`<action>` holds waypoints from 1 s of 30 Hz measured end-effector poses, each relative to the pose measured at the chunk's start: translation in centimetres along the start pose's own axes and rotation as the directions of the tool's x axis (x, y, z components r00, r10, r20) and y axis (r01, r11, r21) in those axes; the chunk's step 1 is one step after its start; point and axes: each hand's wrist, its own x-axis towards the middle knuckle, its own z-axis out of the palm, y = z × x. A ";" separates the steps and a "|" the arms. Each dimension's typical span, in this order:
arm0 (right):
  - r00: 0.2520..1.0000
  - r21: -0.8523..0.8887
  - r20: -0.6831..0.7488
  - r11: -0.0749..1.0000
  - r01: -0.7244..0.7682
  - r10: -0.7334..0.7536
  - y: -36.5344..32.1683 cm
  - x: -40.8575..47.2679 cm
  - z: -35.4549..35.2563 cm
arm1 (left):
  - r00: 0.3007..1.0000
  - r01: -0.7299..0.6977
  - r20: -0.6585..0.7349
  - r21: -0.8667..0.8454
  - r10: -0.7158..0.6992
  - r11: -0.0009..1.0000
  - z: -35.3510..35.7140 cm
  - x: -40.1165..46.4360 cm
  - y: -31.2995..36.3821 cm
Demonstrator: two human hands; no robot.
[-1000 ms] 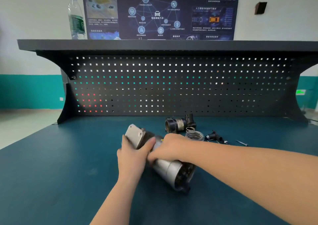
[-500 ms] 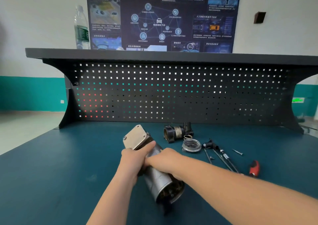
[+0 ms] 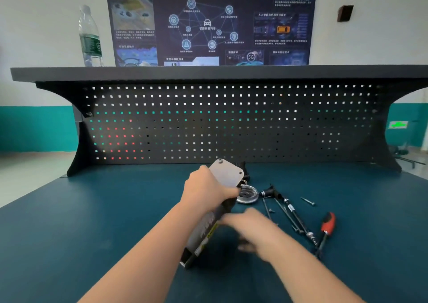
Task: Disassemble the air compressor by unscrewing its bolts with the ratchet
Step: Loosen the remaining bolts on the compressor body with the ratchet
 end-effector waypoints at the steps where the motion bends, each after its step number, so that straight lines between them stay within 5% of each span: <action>1: 0.999 0.154 -0.050 0.988 0.016 -0.009 -0.1 0.2 -1.8 | 1.000 -0.028 -0.014 0.023 0.028 0.999 0.3 -0.5 0.3; 3: 0.989 0.412 -0.139 0.905 0.101 -0.047 -0.3 0.9 -4.3 | 0.994 -0.094 -0.051 0.066 0.098 0.993 1.1 -1.9 0.9; 5: 0.990 0.474 -0.090 0.870 0.139 -0.109 -0.4 1.4 -5.5 | 0.980 -0.169 -0.083 0.106 0.178 0.980 2.4 -3.4 1.4; 10: 0.914 0.112 -0.034 0.907 0.405 -0.404 1.9 1.7 -6.3 | 0.916 -0.369 -0.083 0.207 0.392 0.906 4.9 -5.6 0.3; 17: 0.878 0.044 0.040 0.879 0.475 -0.477 5.2 2.0 -6.6 | 0.797 -0.559 0.161 0.563 0.583 0.609 6.3 -5.3 -3.3; 22: 0.890 -0.055 0.104 0.891 0.450 -0.443 5.8 3.1 -6.4 | 0.869 -0.484 0.205 0.542 0.450 0.687 5.1 -2.8 -4.3; 24: 0.908 -0.114 0.114 0.903 0.414 -0.402 5.4 3.0 -7.2 | 0.877 -0.473 0.237 0.578 0.418 0.665 5.3 -2.7 -4.1; 26: 0.932 -0.229 -0.123 0.923 0.308 -0.341 5.0 2.6 -9.6 | 0.895 -0.439 0.232 0.608 0.381 0.662 5.7 -2.8 -3.8; 28: 0.874 -0.393 -0.453 0.919 -0.021 -0.174 5.2 1.8 -12.9 | 0.921 -0.382 0.195 0.629 0.338 0.677 5.9 -2.7 -3.5; 30: 0.859 -0.511 -0.510 0.785 -0.349 0.049 5.9 1.0 -14.7 | 0.932 -0.353 0.175 0.640 0.318 0.682 6.1 -2.6 -3.2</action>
